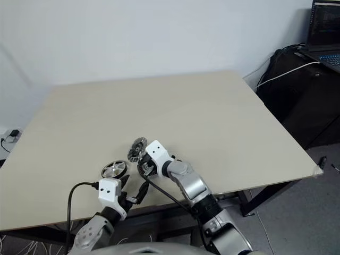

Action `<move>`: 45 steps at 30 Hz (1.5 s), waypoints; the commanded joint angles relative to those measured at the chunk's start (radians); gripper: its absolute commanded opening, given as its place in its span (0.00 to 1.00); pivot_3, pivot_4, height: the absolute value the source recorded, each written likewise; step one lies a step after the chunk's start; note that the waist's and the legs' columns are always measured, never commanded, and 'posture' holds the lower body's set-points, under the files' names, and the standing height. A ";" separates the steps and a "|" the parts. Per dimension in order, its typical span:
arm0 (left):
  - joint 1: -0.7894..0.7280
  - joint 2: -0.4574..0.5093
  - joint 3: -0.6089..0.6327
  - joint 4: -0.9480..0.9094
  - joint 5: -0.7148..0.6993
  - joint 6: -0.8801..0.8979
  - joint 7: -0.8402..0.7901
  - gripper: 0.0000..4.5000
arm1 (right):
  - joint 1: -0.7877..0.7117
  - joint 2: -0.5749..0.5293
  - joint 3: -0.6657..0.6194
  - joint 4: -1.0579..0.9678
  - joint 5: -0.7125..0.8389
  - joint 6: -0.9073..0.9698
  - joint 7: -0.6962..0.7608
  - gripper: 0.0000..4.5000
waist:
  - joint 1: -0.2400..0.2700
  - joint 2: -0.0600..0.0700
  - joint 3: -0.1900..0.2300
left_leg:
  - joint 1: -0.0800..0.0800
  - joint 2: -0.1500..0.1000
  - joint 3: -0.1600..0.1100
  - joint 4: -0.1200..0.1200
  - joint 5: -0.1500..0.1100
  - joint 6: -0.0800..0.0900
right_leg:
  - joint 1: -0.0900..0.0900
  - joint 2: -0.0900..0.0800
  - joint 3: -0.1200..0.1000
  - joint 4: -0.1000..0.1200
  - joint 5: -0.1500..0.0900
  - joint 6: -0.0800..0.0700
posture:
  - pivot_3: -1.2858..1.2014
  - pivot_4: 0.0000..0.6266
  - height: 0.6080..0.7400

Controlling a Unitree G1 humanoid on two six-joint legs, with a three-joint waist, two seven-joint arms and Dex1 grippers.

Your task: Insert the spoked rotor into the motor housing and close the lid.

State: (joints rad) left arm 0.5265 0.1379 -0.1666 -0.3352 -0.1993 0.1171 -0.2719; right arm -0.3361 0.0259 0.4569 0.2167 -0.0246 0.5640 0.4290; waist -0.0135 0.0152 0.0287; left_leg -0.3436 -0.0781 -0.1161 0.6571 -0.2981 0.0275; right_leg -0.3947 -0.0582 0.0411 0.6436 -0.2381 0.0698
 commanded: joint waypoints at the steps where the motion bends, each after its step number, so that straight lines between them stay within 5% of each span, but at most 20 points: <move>1: 0.012 -0.020 0.019 -0.017 -0.030 -0.041 -0.004 1.00 | -0.004 0.000 -0.010 -0.036 0.005 -0.033 0.009 0.01 | 0.000 0.000 0.000 | 0.000 0.000 0.000 0.000 0.000 0.000 | 0.000 0.000 0.000 0.000 0.000 0.000 | 0.52 0.00 1.00; 15: 0.140 -0.298 0.265 0.005 -0.552 -0.035 0.029 1.00 | 0.172 -0.184 -0.159 -0.377 0.098 0.071 0.046 0.01 | 0.002 -0.006 0.004 | -0.002 0.002 -0.001 0.003 -0.001 0.001 | 0.001 -0.003 -0.001 -0.001 -0.004 0.006 | 0.52 0.00 1.00; 45: -0.062 -0.344 0.267 0.012 -0.902 0.090 0.215 1.00 | 0.239 -0.186 -0.142 -0.498 0.138 0.135 0.004 0.01 | 0.006 -0.013 0.007 | -0.002 0.000 0.000 0.004 -0.001 0.001 | 0.001 -0.002 -0.001 -0.002 -0.004 0.005 | 0.52 0.00 1.00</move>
State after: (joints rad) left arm 0.5277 -0.1211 0.1343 -0.2959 -1.0799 0.2005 -0.0527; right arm -0.0910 -0.1661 0.3172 -0.2439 0.1000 0.7028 0.4364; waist -0.0074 0.0027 0.0357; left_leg -0.3459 -0.0777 -0.1165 0.6613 -0.2991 0.0282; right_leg -0.3933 -0.0602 0.0403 0.6420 -0.2423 0.0752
